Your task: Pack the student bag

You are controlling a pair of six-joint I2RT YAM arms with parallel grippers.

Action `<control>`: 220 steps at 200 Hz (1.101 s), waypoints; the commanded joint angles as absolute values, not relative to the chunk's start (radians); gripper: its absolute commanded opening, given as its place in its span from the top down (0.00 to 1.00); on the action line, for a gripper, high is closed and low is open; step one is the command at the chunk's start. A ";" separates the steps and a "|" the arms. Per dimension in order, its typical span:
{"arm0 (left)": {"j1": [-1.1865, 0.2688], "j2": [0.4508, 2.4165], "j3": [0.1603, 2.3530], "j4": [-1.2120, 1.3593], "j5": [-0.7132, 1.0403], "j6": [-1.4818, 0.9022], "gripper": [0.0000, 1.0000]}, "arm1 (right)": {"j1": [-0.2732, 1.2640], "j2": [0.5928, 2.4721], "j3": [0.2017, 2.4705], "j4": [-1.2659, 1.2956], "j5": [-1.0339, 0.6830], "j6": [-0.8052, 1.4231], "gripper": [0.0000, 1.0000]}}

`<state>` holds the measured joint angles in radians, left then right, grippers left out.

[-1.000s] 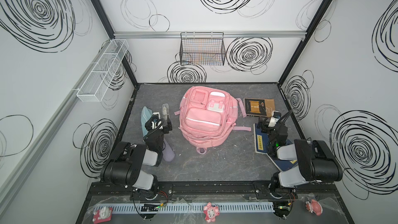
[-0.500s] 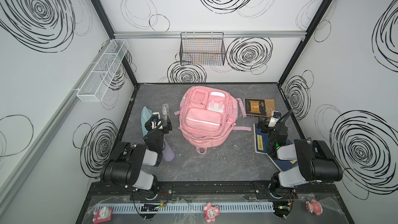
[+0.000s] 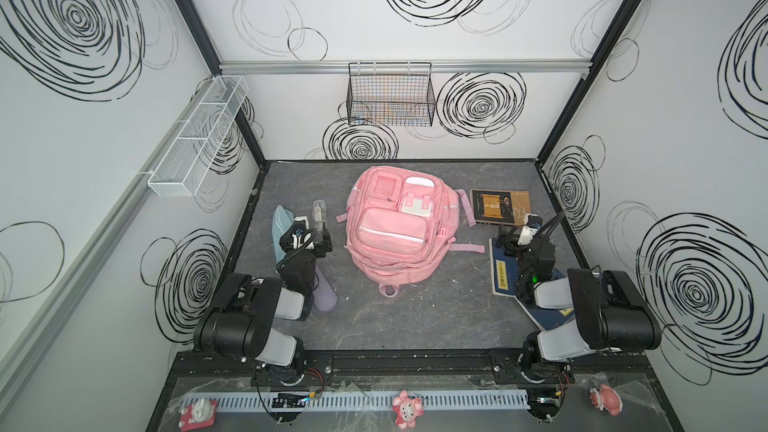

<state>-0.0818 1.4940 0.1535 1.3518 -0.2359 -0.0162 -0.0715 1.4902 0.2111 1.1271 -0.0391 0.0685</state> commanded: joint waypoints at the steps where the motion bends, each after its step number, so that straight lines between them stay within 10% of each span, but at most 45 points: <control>1: -0.077 1.497 0.174 1.401 -0.232 -0.029 0.04 | -0.071 1.478 0.230 1.154 -0.042 0.068 0.00; 43: -0.088 1.473 0.154 1.428 -0.237 -0.016 0.04 | -0.074 1.430 0.234 1.154 -0.030 0.061 0.13; 70: -0.232 1.238 0.183 1.200 -0.402 0.092 0.03 | -0.073 1.228 0.423 0.699 -0.030 0.163 0.15; 110: -0.327 1.036 0.495 0.543 -0.300 -0.215 0.18 | -0.065 1.262 0.739 0.208 -0.474 0.287 0.24; 142: -0.440 1.146 0.783 0.139 -0.066 -0.302 0.21 | -0.017 1.282 0.741 0.099 -0.711 0.395 0.34; 220: -0.589 1.630 1.279 -0.341 0.137 -0.125 0.25 | 0.141 1.371 0.610 0.183 -0.686 0.455 0.44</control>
